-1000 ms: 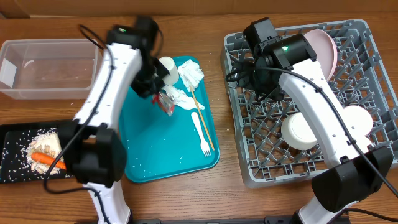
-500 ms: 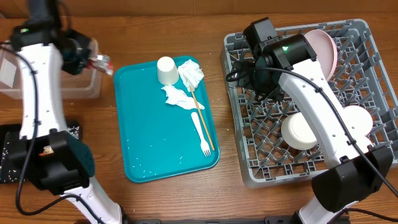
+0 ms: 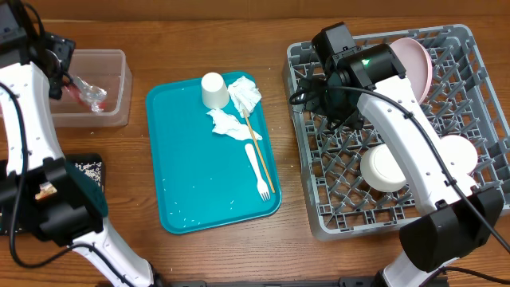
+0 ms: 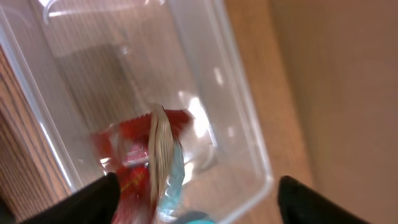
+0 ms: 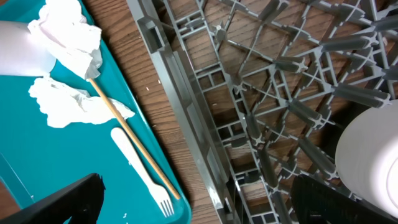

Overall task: Sort waste into correct bins and load items into the dishwasher rack
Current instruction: 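Carry the foil wrapper left and drop it into the clear bin, then reach the left gripper back to the tray and grasp a crumpled tissue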

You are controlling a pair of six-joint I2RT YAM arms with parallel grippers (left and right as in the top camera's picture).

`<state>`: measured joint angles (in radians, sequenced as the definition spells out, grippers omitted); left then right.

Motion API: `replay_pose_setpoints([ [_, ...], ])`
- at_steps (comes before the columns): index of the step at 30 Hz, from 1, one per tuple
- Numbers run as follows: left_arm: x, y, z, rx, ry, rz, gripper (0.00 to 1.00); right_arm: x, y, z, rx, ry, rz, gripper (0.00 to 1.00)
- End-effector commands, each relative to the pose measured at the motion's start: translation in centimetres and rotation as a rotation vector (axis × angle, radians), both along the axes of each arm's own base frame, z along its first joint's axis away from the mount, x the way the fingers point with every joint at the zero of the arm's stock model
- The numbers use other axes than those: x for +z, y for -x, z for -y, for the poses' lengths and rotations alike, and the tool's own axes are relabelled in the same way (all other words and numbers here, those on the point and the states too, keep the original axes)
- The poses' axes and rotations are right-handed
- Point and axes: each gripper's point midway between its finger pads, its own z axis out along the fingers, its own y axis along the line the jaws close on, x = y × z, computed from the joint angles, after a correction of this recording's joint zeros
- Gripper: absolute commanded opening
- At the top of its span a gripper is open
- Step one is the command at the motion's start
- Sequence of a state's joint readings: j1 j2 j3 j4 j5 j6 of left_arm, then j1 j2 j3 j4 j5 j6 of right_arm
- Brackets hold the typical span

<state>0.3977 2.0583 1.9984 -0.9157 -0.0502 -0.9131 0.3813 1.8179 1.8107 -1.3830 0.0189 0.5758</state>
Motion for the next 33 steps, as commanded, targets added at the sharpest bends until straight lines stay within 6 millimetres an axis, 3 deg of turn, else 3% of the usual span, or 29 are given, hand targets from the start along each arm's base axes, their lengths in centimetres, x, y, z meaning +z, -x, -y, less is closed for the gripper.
replay_pose_setpoints([
  [1, -1.5, 0.2, -2.0, 0.008, -0.035, -0.041, 0.96, 0.3, -0.1, 0.0, -0.003, 0.007, 0.015, 1.0],
  [6, 0.0, 0.7, -2.7, -0.081, -0.064, -0.048, 1.0, 0.3, -0.1, 0.0, -0.003, 0.007, 0.015, 1.0],
  [10, 2.3, 1.4, -1.7, -0.136, -0.04, -0.056, 1.0, 0.3, -0.1, 0.0, -0.003, 0.006, 0.015, 1.0],
  [16, 7.8, 1.0, 4.6, -0.348, 0.103, 0.051, 1.0, 0.3, -0.1, 0.0, -0.003, 0.007, 0.015, 1.0],
  [18, 8.6, 1.3, 7.0, -0.402, 0.138, 0.048, 1.0, 0.3, -0.1, 0.0, -0.003, 0.006, 0.015, 1.0],
  [21, 8.0, 2.5, 11.3, -0.472, 0.195, -0.036, 1.0, 0.3, -0.1, 0.0, -0.003, 0.007, 0.015, 1.0],
  [25, 5.5, 5.0, 18.2, -0.587, 0.262, -0.221, 0.98, 0.3, -0.1, 0.0, -0.003, 0.007, 0.015, 1.0],
  [33, 0.9, 7.2, 27.6, -0.684, 0.178, -0.445, 0.96, 0.3, -0.1, 0.0, -0.003, 0.007, 0.015, 1.0],
])
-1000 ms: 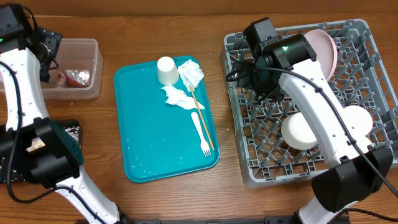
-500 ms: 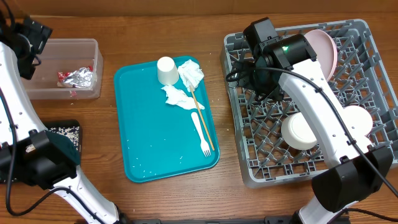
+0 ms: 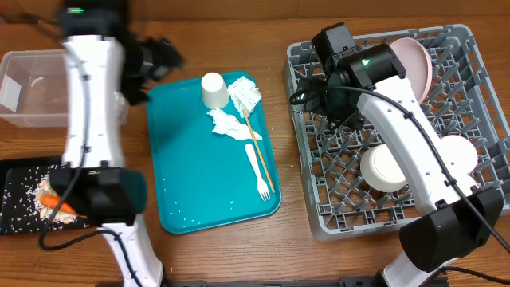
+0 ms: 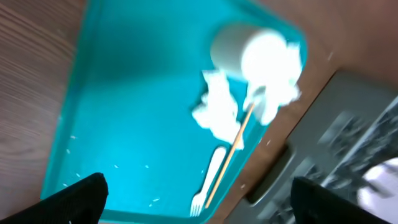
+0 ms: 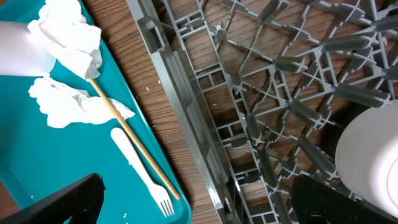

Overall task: Sort waste into correct bins and load items into the dishwasher rack
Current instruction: 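Reach the left gripper back to the tray and grasp a crumpled tissue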

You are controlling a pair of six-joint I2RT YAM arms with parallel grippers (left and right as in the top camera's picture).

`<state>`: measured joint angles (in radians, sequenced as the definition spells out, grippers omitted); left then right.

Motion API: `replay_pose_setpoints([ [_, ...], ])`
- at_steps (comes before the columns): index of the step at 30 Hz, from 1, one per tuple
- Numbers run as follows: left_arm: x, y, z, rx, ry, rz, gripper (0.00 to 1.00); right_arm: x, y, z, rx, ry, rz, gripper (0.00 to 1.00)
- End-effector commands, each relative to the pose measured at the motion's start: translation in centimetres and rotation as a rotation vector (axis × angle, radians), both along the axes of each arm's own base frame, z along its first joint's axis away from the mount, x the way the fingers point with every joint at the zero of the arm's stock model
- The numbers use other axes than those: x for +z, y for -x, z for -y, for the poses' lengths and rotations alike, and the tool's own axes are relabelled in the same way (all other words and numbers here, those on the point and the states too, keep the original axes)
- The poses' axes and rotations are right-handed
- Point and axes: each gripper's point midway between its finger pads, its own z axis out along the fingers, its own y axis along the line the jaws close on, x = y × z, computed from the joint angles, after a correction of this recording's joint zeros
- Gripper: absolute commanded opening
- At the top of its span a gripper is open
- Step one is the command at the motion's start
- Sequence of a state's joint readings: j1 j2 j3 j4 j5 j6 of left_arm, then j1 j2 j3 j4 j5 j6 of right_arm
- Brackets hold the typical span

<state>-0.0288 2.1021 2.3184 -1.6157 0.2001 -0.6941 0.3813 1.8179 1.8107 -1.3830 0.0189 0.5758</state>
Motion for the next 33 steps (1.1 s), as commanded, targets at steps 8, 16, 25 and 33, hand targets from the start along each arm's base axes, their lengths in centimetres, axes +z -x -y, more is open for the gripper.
replay_pose_setpoints([
  [8, -8.0, 1.6, 8.3, 0.106, -0.06, -0.133, 0.95, 0.3, -0.1, 0.0, -0.003, 0.007, 0.015, 1.0],
  [16, -13.5, 2.7, 9.5, 0.196, -0.064, -0.184, 0.93, 0.3, -0.1, 0.0, -0.003, 0.007, 0.015, 1.0],
  [25, -18.6, 3.3, 8.9, 0.325, -0.063, -0.195, 0.91, 0.3, -0.1, 0.0, -0.003, 0.007, 0.015, 1.0],
  [33, -20.6, 3.3, 8.9, 0.324, -0.054, -0.169, 0.85, 0.3, -0.1, 0.0, -0.003, 0.007, 0.015, 1.0],
])
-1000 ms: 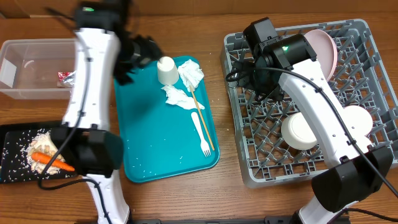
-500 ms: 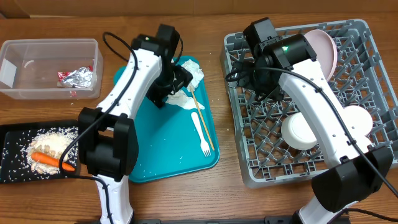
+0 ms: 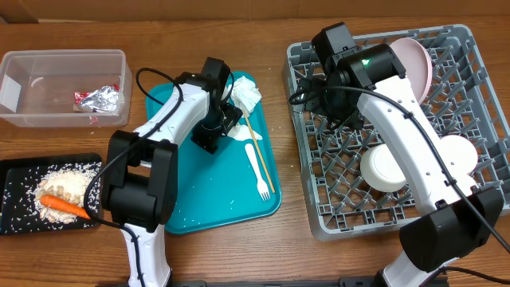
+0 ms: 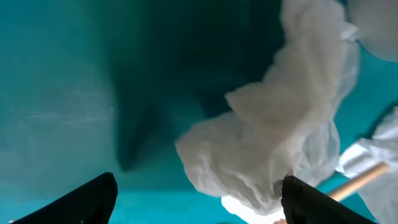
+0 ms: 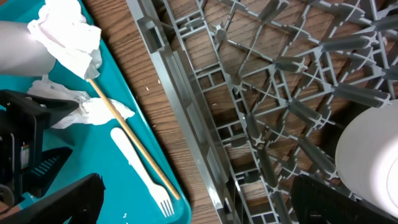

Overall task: Sort waste into correct bins and load items into the dishwasher rack
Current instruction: 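Reach the left gripper back to the tray and grasp a crumpled tissue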

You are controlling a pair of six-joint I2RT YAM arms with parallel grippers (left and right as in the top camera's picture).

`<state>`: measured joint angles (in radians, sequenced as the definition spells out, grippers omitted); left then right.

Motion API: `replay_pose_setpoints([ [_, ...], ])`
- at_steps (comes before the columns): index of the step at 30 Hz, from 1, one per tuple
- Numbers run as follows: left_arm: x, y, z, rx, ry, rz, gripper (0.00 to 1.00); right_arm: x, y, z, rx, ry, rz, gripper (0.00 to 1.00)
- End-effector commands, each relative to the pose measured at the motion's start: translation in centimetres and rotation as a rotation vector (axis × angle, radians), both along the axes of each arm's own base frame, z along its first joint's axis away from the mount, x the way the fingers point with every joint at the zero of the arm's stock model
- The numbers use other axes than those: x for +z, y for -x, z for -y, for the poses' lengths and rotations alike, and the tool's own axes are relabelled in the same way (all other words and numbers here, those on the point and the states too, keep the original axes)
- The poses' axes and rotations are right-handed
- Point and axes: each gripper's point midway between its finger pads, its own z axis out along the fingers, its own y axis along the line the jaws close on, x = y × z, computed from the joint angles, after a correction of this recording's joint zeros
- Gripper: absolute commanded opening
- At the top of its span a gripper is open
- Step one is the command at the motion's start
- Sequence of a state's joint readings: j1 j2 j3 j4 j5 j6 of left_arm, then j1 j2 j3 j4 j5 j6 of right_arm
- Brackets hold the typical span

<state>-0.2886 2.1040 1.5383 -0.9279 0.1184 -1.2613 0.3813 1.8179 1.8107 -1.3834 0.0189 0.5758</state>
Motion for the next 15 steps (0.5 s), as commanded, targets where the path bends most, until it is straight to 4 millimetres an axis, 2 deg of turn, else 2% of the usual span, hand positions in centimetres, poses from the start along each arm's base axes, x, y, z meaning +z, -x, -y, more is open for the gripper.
replay_pose_setpoints([
  [1, -0.9, 0.0, -0.2, 0.014, -0.022, 0.011, 0.84, 0.3, -0.1, 0.0, -0.003, 0.007, 0.015, 1.0],
  [5, -0.9, -0.1, -0.7, 0.015, -0.05, 0.019, 0.75, 0.3, -0.1, 0.0, -0.003, 0.006, 0.015, 1.0],
  [7, -0.9, -0.2, -1.1, -0.01, -0.071, 0.028, 0.62, 0.3, -0.1, 0.0, -0.003, 0.007, 0.015, 1.0],
  [9, -0.9, -0.2, -1.2, -0.036, -0.078, 0.032, 0.54, 0.3, -0.1, 0.0, -0.003, 0.007, 0.015, 1.0],
  [11, -0.9, 0.0, -1.2, -0.062, -0.078, 0.025, 0.4, 0.3, -0.1, 0.0, -0.003, 0.007, 0.015, 1.0],
  [12, -0.9, 0.2, -1.2, -0.072, -0.08, 0.019, 0.36, 0.3, -0.1, 0.0, -0.003, 0.007, 0.015, 1.0],
  [15, -1.0, 1.2, -1.6, -0.073, -0.091, -0.023, 0.34, 0.3, -0.1, 0.0, -0.003, 0.006, 0.015, 1.0],
])
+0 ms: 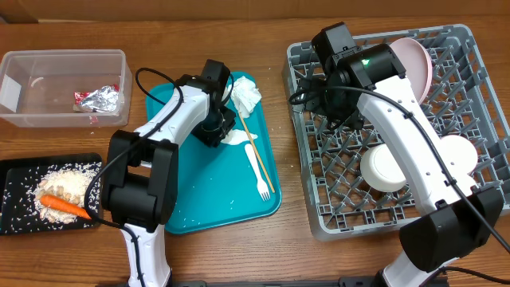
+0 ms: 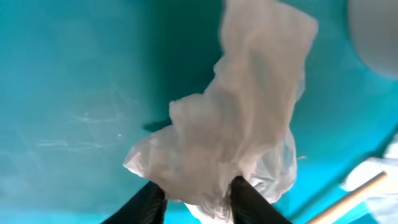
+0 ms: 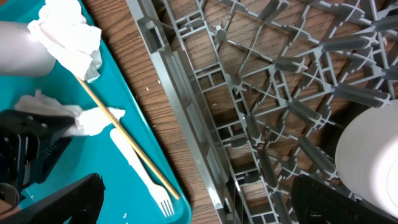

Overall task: Sort waste into correct bins and load items into the dishwasher rack
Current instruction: 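Reach the left gripper back to the tray and grasp a crumpled tissue, then carry the tissue left and drop it into the clear bin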

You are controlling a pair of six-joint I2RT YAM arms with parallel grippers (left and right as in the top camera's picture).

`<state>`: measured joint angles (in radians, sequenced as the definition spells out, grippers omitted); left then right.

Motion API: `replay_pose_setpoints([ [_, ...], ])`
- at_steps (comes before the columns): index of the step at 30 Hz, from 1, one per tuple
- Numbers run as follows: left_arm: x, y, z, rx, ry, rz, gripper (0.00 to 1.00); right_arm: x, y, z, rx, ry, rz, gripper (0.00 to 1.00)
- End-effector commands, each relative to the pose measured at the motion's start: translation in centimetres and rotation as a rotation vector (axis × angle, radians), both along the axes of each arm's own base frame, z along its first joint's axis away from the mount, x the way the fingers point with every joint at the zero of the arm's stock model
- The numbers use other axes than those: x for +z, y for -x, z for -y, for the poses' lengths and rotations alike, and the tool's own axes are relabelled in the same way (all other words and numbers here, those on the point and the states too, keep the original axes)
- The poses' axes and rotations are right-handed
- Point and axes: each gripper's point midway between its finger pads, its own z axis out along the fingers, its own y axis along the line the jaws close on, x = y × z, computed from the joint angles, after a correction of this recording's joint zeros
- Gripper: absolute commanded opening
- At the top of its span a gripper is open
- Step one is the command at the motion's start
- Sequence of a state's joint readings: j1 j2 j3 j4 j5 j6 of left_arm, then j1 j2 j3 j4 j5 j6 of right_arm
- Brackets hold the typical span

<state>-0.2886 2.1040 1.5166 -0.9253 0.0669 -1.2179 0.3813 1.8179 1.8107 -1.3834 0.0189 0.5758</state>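
My left gripper (image 2: 196, 198) is shut on a crumpled white napkin (image 2: 242, 124), low over the teal tray (image 1: 183, 183). In the overhead view the left gripper (image 1: 213, 127) sits at the tray's upper middle. A second napkin (image 1: 245, 94), a wooden chopstick (image 1: 256, 151) and a white fork (image 1: 256, 171) lie on the tray. The white cup (image 3: 18, 53) stands at the tray's top, mostly hidden overhead by the left arm. My right gripper (image 3: 199, 208) is open and holds nothing, above the left edge of the grey dishwasher rack (image 1: 398, 127).
A clear bin (image 1: 64, 88) at the far left holds a foil wrapper (image 1: 97, 99). A black tray (image 1: 16, 215) with rice and a carrot lies at the front left. The rack holds a pink plate (image 1: 418, 60) and a white bowl (image 1: 382, 167).
My left gripper was open around the napkin on the tray and is now shut on it. The napkin is bunched up and has shifted off the chopstick. The right arm has not moved.
My left gripper was open over the clear bin, with the wrapper lying inside. Then it was above the tray's left side. Then it stood open at the lower napkin, and now it grips that napkin. The right gripper stayed open over the rack's edge throughout.
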Motion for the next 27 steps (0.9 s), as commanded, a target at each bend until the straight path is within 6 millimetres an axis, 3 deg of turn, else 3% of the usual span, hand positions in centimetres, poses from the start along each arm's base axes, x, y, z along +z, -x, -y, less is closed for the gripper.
replay_pose_setpoints([
  [1, -0.4, 1.2, -0.8, -0.03, -0.04, -0.04, 0.32, 0.3, -0.1, 0.0, -0.003, 0.006, 0.015, 1.0],
  [4, -0.1, 2.0, -1.3, -0.02, -0.044, -0.084, 0.04, 0.3, -0.1, 0.0, -0.003, 0.007, 0.015, 1.0],
  [10, 2.1, 2.9, -3.0, -0.013, -0.069, -0.158, 0.04, 0.3, -0.1, 0.0, -0.003, 0.007, 0.015, 1.0],
  [17, 7.8, 2.2, -5.6, -0.001, -0.171, -0.149, 0.04, 0.3, -0.1, 0.0, -0.003, 0.007, 0.015, 1.0],
  [24, 13.8, -1.4, -7.6, 0.036, -0.158, 0.031, 0.04, 0.3, -0.1, 0.0, -0.003, 0.007, 0.015, 1.0],
  [27, 16.9, -4.5, -11.0, 0.099, -0.144, 0.163, 0.04, 0.3, -0.1, 0.0, -0.003, 0.007, 0.015, 1.0],
])
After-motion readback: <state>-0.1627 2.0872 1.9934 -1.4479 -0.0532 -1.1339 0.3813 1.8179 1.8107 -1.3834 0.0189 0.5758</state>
